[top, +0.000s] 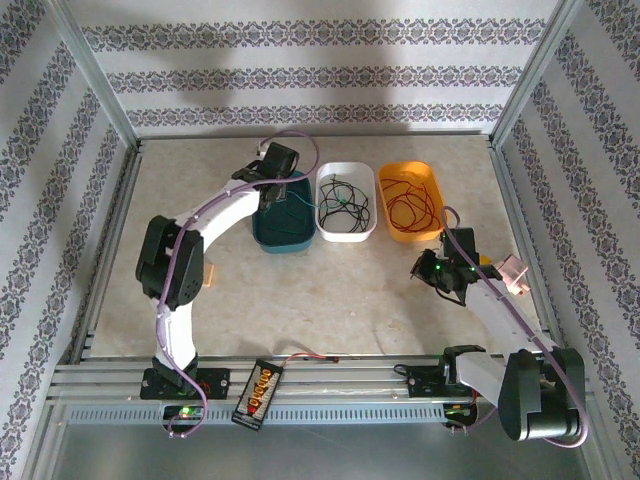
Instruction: Untangle the cables
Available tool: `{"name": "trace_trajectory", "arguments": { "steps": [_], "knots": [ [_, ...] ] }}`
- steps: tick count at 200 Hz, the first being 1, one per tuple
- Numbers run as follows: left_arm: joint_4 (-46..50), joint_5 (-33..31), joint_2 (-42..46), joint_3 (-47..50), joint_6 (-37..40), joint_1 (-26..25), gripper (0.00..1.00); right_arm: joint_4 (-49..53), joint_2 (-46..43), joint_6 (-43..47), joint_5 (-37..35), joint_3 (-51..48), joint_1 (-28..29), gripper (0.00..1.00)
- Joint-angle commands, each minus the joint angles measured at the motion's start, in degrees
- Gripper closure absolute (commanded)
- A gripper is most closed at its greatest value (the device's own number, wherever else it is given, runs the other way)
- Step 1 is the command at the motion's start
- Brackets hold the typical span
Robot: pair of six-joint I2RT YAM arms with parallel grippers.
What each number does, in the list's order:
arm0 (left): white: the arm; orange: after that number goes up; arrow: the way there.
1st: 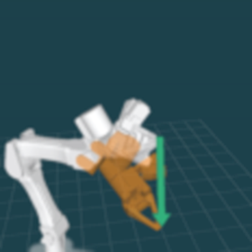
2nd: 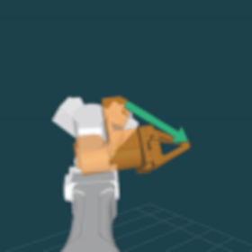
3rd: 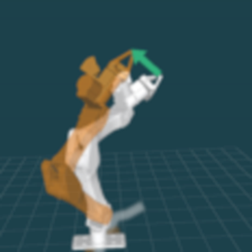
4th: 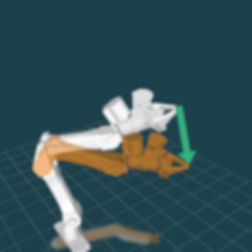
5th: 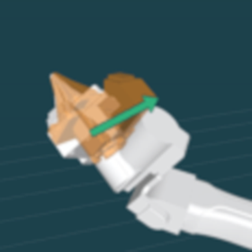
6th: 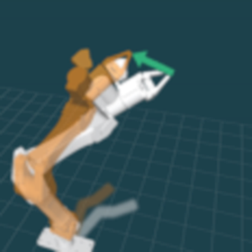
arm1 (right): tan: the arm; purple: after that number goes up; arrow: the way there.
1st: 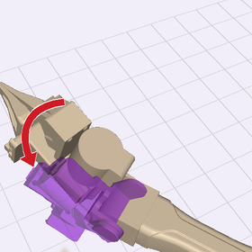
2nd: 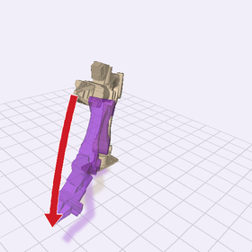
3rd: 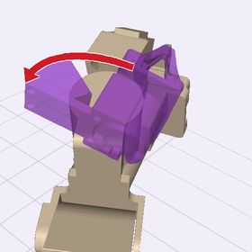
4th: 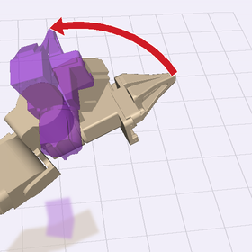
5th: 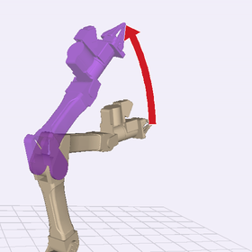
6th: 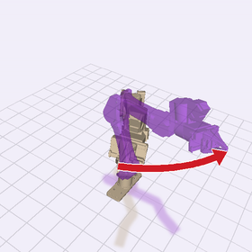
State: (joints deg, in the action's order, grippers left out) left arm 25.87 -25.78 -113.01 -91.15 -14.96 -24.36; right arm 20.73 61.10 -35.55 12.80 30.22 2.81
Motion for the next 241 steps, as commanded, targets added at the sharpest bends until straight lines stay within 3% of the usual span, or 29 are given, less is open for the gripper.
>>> {"name": "trace_trajectory", "arguments": {
  "steps": [1, 48, 77, 122, 203, 241],
  "knots": [
    [5.5, -4.7, 0.3, -3.7, 0.8, 0.4, 1.0, 0.2, -0.8, 1.8, 0.3, 0.9, 0.7, 0.99],
    [-8.4, 11.9, 11.6, 3.7, -1.4, 0.9, 1.0, -0.1, -0.7, 2.1, 0.8, 0.6, 1.1, 0.99],
    [-13.5, 15.0, 17.6, 6.1, -5.2, 1.6, 1.0, -0.2, -1.7, 2.0, 0.8, 0.6, 1.7, 0.99],
    [-13.9, 10.5, 23.8, 8.4, -4.7, 2.5, 1.0, 0.3, -3.7, 2.6, 0.5, 0.1, 1.8, 0.99],
    [-5.7, -2.4, 23.1, 11.0, 2.9, 2.5, 1.0, 0.4, -3.0, 3.5, 1.3, 1.1, 1.9, 0.99],
    [-5.6, -1.3, 22.4, 12.6, 4.3, 2.6, 1.0, 0.5, -2.3, 3.6, 1.4, 1.8, 1.9, 0.99]
  ]
}}
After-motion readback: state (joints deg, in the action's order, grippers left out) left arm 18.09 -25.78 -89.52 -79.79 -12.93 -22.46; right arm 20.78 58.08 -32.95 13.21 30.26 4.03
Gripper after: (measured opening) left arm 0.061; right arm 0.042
